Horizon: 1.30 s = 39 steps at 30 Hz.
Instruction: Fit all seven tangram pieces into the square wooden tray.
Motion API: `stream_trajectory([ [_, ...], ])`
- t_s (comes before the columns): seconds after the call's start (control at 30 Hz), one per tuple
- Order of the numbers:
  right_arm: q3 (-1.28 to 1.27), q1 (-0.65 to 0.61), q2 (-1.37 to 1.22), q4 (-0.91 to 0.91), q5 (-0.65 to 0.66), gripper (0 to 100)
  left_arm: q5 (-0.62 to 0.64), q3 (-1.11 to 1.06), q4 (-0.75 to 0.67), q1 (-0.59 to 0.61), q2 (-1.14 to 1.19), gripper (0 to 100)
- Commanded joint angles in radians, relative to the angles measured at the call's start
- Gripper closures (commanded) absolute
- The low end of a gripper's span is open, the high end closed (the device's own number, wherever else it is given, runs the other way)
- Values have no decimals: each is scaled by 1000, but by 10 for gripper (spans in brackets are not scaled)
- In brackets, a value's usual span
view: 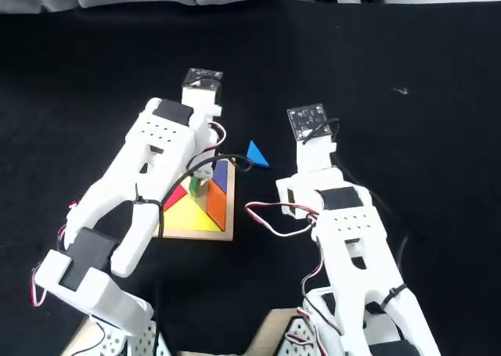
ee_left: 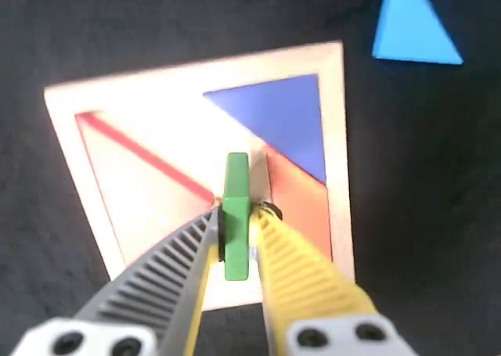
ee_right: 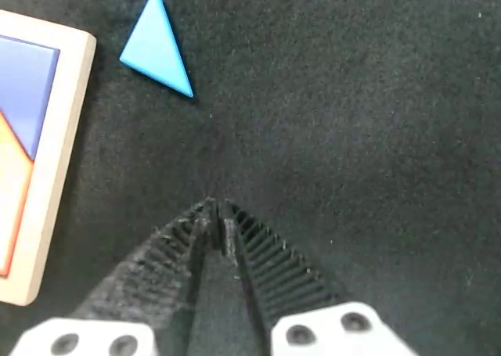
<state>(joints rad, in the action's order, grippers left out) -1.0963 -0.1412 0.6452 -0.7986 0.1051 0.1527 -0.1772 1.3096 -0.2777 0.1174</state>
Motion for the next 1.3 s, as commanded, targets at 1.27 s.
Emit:
stream_trajectory([
  [1.27, 24, 12, 33, 20, 6, 986, -417, 372, 149, 61, 279, 883],
])
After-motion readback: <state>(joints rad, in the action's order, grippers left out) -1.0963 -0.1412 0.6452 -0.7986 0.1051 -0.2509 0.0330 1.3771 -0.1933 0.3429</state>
